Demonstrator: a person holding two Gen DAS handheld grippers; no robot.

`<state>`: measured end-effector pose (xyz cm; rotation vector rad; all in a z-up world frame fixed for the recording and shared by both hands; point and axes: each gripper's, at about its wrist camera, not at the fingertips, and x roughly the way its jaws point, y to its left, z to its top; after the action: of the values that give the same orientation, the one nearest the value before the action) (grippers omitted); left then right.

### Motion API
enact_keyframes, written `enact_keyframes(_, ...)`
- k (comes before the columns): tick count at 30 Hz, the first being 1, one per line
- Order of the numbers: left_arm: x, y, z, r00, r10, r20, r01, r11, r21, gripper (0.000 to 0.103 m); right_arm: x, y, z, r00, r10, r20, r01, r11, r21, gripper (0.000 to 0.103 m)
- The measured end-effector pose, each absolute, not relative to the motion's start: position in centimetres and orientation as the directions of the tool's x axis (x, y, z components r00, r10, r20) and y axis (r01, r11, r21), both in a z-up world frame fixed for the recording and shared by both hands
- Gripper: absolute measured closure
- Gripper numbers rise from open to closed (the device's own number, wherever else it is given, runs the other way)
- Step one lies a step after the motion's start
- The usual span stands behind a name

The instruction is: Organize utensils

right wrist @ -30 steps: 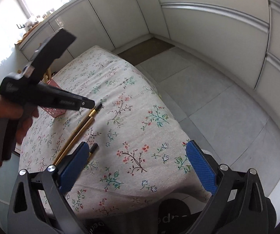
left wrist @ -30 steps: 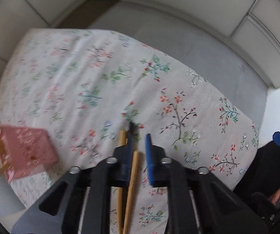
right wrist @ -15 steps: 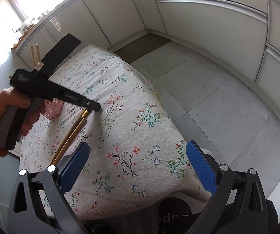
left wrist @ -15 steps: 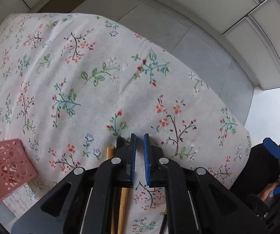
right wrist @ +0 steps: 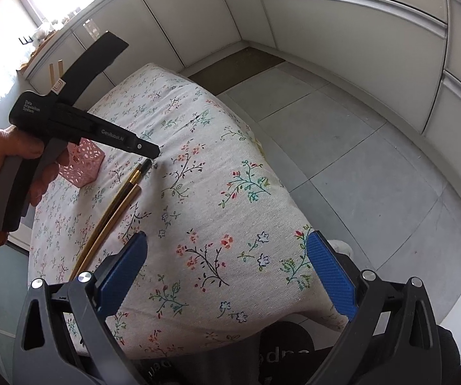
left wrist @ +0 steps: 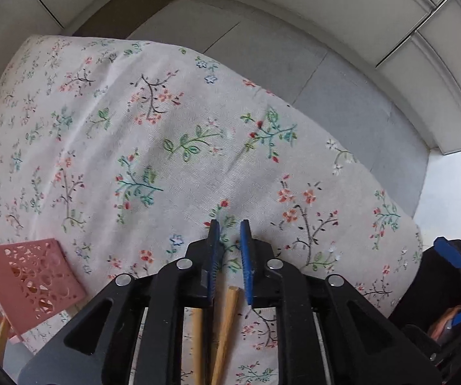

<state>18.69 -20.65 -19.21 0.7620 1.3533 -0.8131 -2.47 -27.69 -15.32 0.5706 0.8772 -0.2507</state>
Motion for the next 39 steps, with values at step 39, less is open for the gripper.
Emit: enact_keyframes(39,9.9,-5.4,-6.4,0.316,-0.473,-0.822,0.745,0.661,-0.094,0.097,8.2,-16.7,-17.3,0.210,-0.022,-0.977,0.564,0.819,0.103,0.039)
